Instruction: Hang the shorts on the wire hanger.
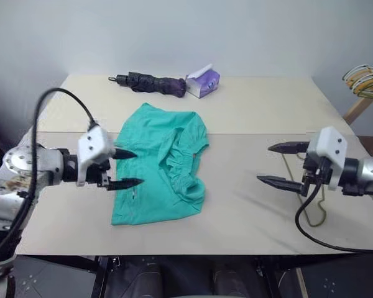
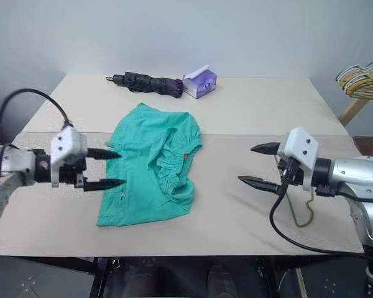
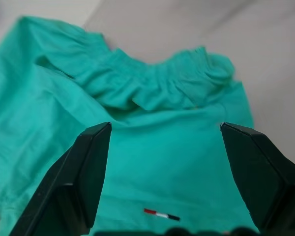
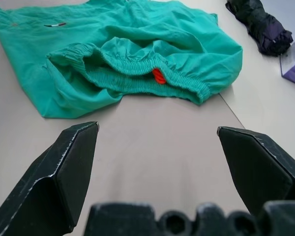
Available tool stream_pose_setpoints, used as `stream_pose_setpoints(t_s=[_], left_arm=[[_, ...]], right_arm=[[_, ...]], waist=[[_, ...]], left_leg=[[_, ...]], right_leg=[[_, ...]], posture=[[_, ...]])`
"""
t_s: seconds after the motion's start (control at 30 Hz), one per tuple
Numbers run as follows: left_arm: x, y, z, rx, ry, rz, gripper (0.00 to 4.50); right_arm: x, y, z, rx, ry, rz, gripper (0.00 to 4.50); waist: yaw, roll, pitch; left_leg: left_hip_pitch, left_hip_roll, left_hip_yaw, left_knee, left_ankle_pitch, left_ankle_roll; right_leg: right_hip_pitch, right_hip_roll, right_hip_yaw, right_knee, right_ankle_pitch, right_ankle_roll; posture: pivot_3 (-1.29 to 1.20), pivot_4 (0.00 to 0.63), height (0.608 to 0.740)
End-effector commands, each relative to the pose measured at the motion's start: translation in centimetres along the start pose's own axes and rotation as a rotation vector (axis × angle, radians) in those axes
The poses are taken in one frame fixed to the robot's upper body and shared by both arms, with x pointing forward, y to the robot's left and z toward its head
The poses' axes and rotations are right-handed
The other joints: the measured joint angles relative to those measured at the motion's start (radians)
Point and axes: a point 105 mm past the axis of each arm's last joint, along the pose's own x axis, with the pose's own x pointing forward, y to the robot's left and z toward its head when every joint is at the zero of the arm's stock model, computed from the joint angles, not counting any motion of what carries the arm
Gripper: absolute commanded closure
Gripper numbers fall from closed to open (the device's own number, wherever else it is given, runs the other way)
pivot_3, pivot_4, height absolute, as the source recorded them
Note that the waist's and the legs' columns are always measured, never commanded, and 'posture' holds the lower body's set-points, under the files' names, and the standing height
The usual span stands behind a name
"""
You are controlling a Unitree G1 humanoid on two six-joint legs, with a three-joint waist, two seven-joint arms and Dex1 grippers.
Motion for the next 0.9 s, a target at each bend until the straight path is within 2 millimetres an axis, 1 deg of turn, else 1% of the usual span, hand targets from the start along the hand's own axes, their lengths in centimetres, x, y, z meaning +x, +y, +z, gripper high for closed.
stream_pose_setpoints(t_s=[0.03,0.07,0.13,0.3,0.37,0.47,0.53,0.6,0.73,0.87,0.9], left_arm=[[0.0,-1.5,-0.2,0.071,0.062,-0.069,0.67],[0.3,-2.3,-1.0,0.100,0.111,-0.108,0.67],[0.7,-3.4,-2.2,0.144,0.189,-0.153,0.67],[1.8,-4.2,-4.5,0.203,0.360,-0.174,0.67],[1.8,-4.3,-5.3,0.247,0.416,-0.183,0.67],[1.7,-4.0,-6.8,0.300,0.505,-0.166,0.67],[1.7,-3.9,-7.3,0.312,0.526,-0.163,0.67],[1.8,-3.7,-7.7,0.327,0.550,-0.145,0.67],[1.8,-3.8,-8.6,0.312,0.587,-0.143,0.67],[1.6,-3.5,-9.4,0.306,0.617,-0.115,1.51],[1.5,-3.3,-9.6,0.306,0.624,-0.104,1.88]], right_arm=[[-0.1,0.3,0.9,-0.036,0.009,0.032,0.00],[-0.1,0.6,0.9,-0.048,0.018,0.048,0.00],[0.1,1.0,1.1,-0.068,0.028,0.068,0.00],[0.3,2.1,1.8,-0.100,0.031,0.121,0.00],[0.1,2.8,2.2,-0.104,0.024,0.168,0.00],[-0.4,4.7,3.1,-0.108,0.001,0.325,0.00],[-0.5,5.3,3.6,-0.113,-0.017,0.380,0.00],[-0.3,5.5,3.9,-0.119,-0.034,0.397,0.00],[0.0,5.0,4.0,-0.128,-0.042,0.372,0.00],[0.0,4.8,4.0,-0.128,-0.040,0.370,0.00],[0.0,4.8,4.0,-0.128,-0.041,0.370,0.00]], waist=[[0.002,0.000,0.000],[0.002,0.000,0.001],[0.002,0.001,0.002],[0.003,0.002,0.002],[0.003,0.002,0.002],[0.002,0.003,0.003],[0.001,0.003,0.003],[-0.001,0.003,0.003],[-0.001,0.004,0.003],[0.000,0.005,0.003],[0.001,0.006,0.003]], left_leg=[[0.000,0.000,0.000,0.000,0.000,0.000],[0.000,0.000,0.000,0.000,0.000,0.000],[0.000,0.000,0.000,0.000,0.000,0.000],[0.001,0.000,0.000,0.000,0.000,0.000],[0.000,0.000,0.000,0.000,0.000,0.000],[0.000,0.000,0.000,0.000,0.000,0.000],[0.000,0.000,0.000,0.000,0.000,0.000],[0.001,0.000,0.000,0.000,0.000,0.000],[0.004,0.000,0.001,0.000,0.000,0.000],[0.009,0.000,0.001,-0.001,0.000,0.000],[0.010,0.000,0.001,-0.001,0.000,0.000]], right_leg=[[0.000,0.000,0.000,0.000,0.000,0.000],[0.000,0.000,0.000,0.000,0.000,0.000],[0.000,0.000,0.000,-0.001,0.000,0.000],[0.000,0.000,0.000,0.000,0.000,0.000],[0.000,0.000,0.000,-0.001,-0.001,-0.001],[0.000,0.000,0.000,-0.001,-0.001,-0.001],[0.000,0.000,0.000,-0.001,-0.001,-0.001],[0.000,0.000,0.000,-0.001,-0.001,-0.001],[0.003,0.000,0.000,-0.001,-0.004,0.002],[0.008,0.000,0.000,-0.001,-0.007,0.004],[0.009,0.000,0.000,-0.001,-0.007,0.004]], posture=[[0.01,0.119,0.740],[0.01,0.124,0.740],[0.01,0.126,0.740],[-0.02,0.127,0.740],[-0.02,0.126,0.740],[-0.04,0.123,0.740],[-0.05,0.119,0.740],[-0.04,0.117,0.740],[-0.04,0.115,0.740],[-0.04,0.115,0.740],[-0.04,0.114,0.740]])
